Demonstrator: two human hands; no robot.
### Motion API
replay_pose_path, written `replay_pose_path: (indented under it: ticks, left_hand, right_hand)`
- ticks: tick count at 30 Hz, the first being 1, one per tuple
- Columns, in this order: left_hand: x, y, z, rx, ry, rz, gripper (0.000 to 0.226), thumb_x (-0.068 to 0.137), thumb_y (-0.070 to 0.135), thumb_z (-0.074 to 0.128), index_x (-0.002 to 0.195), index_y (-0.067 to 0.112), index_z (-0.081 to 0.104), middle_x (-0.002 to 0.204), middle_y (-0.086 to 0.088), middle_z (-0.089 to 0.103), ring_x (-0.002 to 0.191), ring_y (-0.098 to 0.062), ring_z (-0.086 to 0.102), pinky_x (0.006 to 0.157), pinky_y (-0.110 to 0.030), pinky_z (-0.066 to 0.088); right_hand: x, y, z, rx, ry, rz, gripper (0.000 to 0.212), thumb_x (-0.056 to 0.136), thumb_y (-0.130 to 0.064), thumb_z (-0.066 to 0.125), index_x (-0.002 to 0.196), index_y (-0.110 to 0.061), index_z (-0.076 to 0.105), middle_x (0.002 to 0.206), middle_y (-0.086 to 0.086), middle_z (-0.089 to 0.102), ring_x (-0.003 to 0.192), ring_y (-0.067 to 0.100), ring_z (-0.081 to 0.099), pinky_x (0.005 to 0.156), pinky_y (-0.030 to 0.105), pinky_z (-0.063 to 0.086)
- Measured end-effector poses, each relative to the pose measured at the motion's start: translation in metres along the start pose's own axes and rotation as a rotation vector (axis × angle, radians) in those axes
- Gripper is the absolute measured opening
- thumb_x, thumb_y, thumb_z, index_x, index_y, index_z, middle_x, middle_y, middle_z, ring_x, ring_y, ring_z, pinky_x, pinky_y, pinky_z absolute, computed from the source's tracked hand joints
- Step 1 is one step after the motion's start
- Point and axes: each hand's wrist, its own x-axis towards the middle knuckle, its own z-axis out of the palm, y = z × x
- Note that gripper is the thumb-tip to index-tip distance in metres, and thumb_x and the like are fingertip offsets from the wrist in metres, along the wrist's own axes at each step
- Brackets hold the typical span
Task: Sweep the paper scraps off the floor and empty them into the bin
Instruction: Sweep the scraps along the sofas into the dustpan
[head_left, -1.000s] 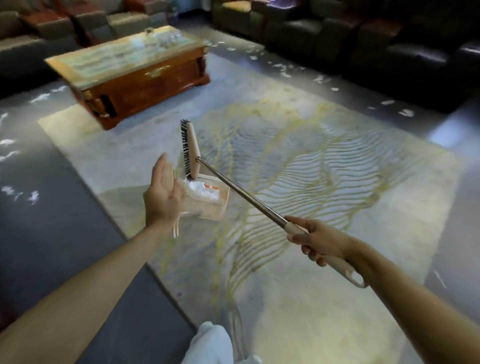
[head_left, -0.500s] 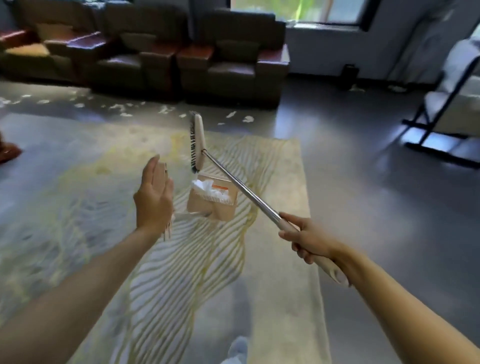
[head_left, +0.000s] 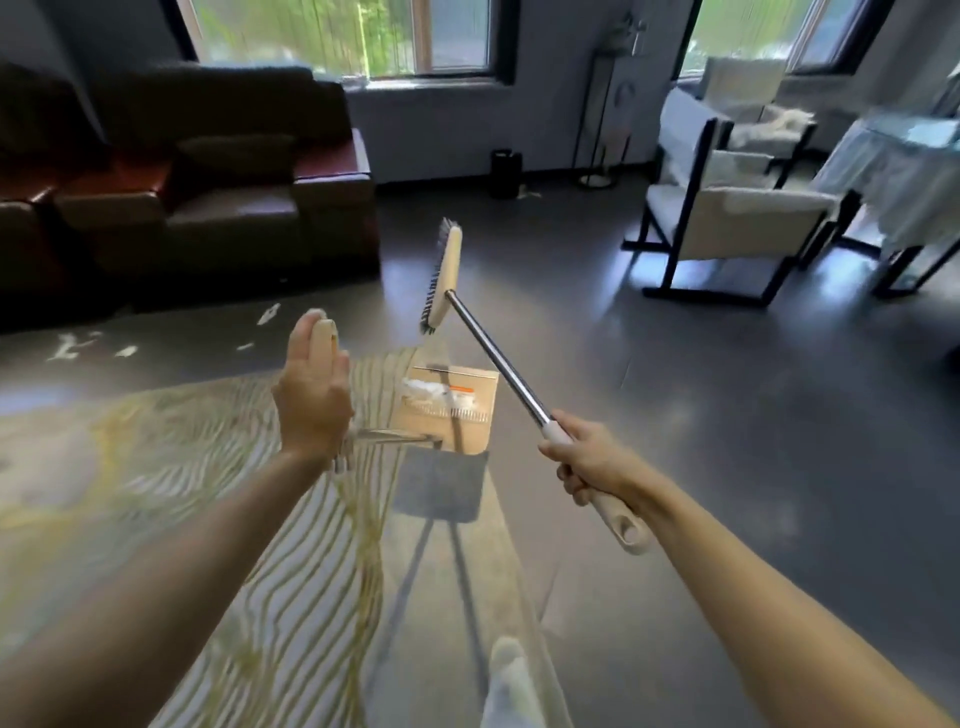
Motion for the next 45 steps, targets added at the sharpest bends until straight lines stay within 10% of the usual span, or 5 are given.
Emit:
replay_pose_path:
  ticks: [7,15,26,39,45]
  left_hand:
    - [0.193,0.004,0.159,-0.009,-0.023,0.015,0.046,0.099,0.019,0.051,0.144,0.021,0.04,0.127,0.002,0.056,0.095,0.0,0.058,0.086,-0.019,0.048]
    - [0.444,-0.049,0.338,-0.035,-0.099,0.001,0.043,0.099,0.019,0.051,0.141,0.023,0.043,0.125,-0.007,0.06,0.098,-0.032,0.062,0.09,-0.051,0.051]
    - [0.786,-0.082,0.534,-0.005,-0.123,0.07,0.052,0.092,0.01,0.062,0.141,0.018,0.045,0.117,0.001,0.059,0.09,-0.011,0.054,0.068,0.0,0.039]
    - [1.171,-0.143,0.795,-0.076,-0.092,0.047,0.064,0.087,0.012,0.069,0.142,0.027,0.042,0.122,0.017,0.047,0.108,-0.004,0.047,0.09,-0.017,0.036]
    - [1.341,-0.181,0.911,-0.157,-0.13,0.062,0.058,0.087,0.012,0.067,0.135,0.036,0.046,0.106,0.016,0.057,0.077,-0.014,0.064,0.055,-0.01,0.047]
  right_hand:
    - [0.217,-0.088,-0.085,0.143,0.015,0.025,0.047,0.096,-0.013,0.053,0.128,-0.046,0.047,0.044,-0.006,0.041,0.036,0.008,0.034,0.036,0.017,0.032]
    - [0.504,-0.188,-0.153,0.202,0.079,0.036,0.062,0.097,-0.011,0.054,0.15,-0.03,0.028,0.046,-0.002,0.043,0.035,0.007,0.034,0.033,0.016,0.032]
    - [0.853,-0.347,-0.25,0.311,0.129,0.054,0.065,0.096,-0.01,0.055,0.15,-0.03,0.025,0.043,-0.005,0.046,0.034,0.006,0.036,0.032,0.015,0.033]
    - [1.281,-0.517,-0.378,0.307,0.174,0.044,0.058,0.097,-0.009,0.052,0.148,-0.025,0.032,0.046,-0.004,0.041,0.034,0.005,0.033,0.031,0.014,0.029]
    - [1.471,-0.579,-0.411,0.358,0.177,0.055,0.059,0.096,-0.009,0.054,0.148,-0.027,0.032,0.044,-0.006,0.046,0.035,0.004,0.035,0.032,0.014,0.03]
